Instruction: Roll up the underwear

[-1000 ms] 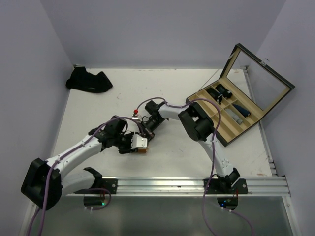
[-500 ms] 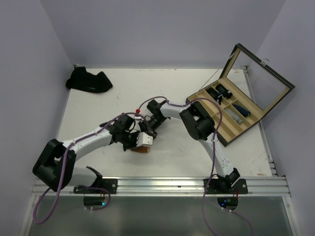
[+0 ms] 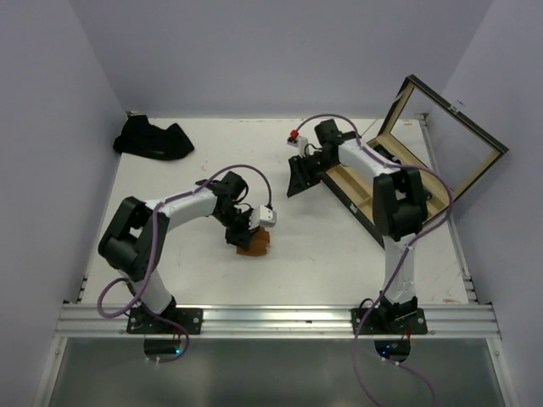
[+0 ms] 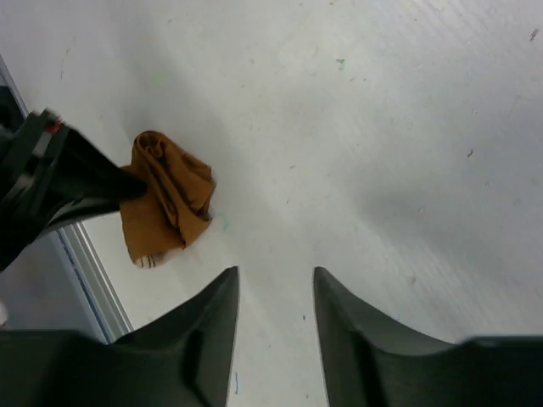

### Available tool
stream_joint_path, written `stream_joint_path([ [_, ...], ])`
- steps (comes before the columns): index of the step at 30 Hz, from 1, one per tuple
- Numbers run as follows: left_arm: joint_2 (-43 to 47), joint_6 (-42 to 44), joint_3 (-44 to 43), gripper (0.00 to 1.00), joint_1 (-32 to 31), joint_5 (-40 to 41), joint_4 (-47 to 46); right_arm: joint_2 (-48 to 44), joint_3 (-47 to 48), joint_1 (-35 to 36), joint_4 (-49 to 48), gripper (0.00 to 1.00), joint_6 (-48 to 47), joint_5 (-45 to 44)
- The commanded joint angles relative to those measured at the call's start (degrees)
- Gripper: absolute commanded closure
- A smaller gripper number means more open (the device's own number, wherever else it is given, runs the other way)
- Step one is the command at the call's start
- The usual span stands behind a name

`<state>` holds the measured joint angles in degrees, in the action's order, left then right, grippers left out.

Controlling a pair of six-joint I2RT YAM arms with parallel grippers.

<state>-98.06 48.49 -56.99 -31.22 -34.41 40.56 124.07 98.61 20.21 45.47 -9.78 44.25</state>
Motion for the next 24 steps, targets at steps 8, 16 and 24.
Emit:
stream_joint_path([
  [8,-27.3,-6.4,-13.2,0.98,2.6,2.7,14.4,-28.7,-19.9,8.3,-3.6,0.64,-16.5,-5.3],
  [16,-34.7,-4.5,-22.0,0.95,5.5,1.4,18.9,-28.9,-26.9,26.5,-12.0,0.46,-25.8,-17.2],
  [24,-35.7,-4.5,-22.7,0.92,5.9,0.9,19.0,-25.2,-31.4,33.0,-23.8,0.42,-31.8,-21.6],
])
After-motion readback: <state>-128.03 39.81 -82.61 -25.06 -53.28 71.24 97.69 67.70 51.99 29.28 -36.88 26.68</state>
